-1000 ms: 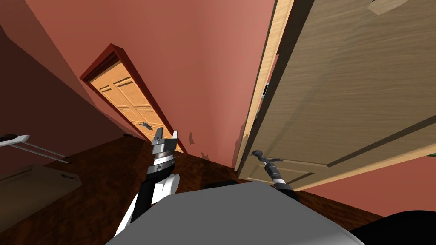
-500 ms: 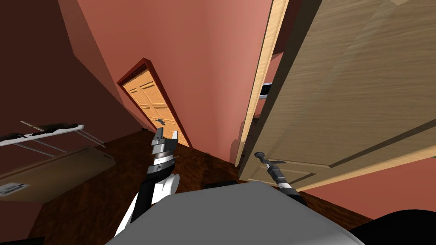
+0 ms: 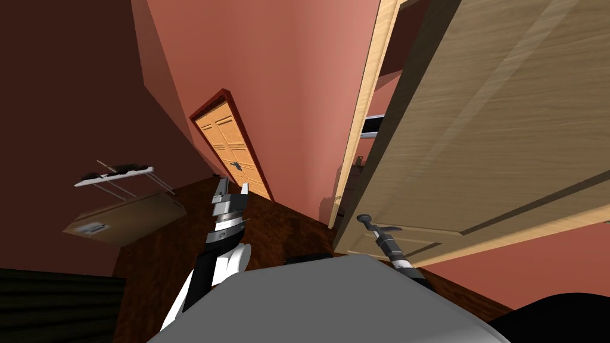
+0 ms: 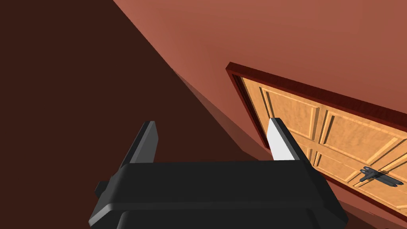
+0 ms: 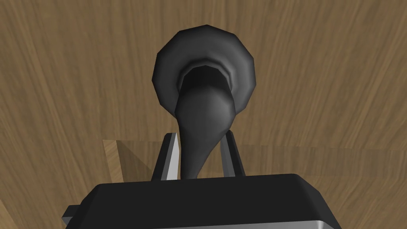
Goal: Pull the door open
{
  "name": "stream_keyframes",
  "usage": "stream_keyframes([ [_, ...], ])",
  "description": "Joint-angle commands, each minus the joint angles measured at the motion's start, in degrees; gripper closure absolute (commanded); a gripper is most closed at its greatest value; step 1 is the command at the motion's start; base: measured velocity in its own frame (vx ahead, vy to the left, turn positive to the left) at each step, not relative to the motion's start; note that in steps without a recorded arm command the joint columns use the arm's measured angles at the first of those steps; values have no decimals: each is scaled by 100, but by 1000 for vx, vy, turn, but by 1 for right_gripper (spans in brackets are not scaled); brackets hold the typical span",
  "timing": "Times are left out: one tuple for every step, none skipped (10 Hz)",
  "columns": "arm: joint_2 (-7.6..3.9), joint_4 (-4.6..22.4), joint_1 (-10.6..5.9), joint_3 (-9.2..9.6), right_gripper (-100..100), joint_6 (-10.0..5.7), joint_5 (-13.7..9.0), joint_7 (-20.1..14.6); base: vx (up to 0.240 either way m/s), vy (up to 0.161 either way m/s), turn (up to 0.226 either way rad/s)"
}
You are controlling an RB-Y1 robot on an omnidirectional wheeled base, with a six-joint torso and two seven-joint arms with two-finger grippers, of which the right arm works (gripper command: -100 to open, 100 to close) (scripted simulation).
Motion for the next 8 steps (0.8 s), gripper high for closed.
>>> stream_keyframes([
  [-51,68,63,-25,100,-171,37,-46,-224,-20,127],
  [-80,104,87,-32,100,-254,59,-77,-208,-34,113],
  [-117,148,118,-41,100,-360,86,-118,-219,-37,142],
  [-141,177,138,-47,100,-429,103,-144,-234,-40,125],
  [-93,151,129,-12,100,-361,105,-121,-104,-14,27],
  [-141,239,112,5,100,-451,133,-158,-171,-18,159],
  [-170,276,98,6,100,-490,141,-172,-261,-60,175],
  [-203,318,83,7,100,-533,151,-188,-228,-49,135],
])
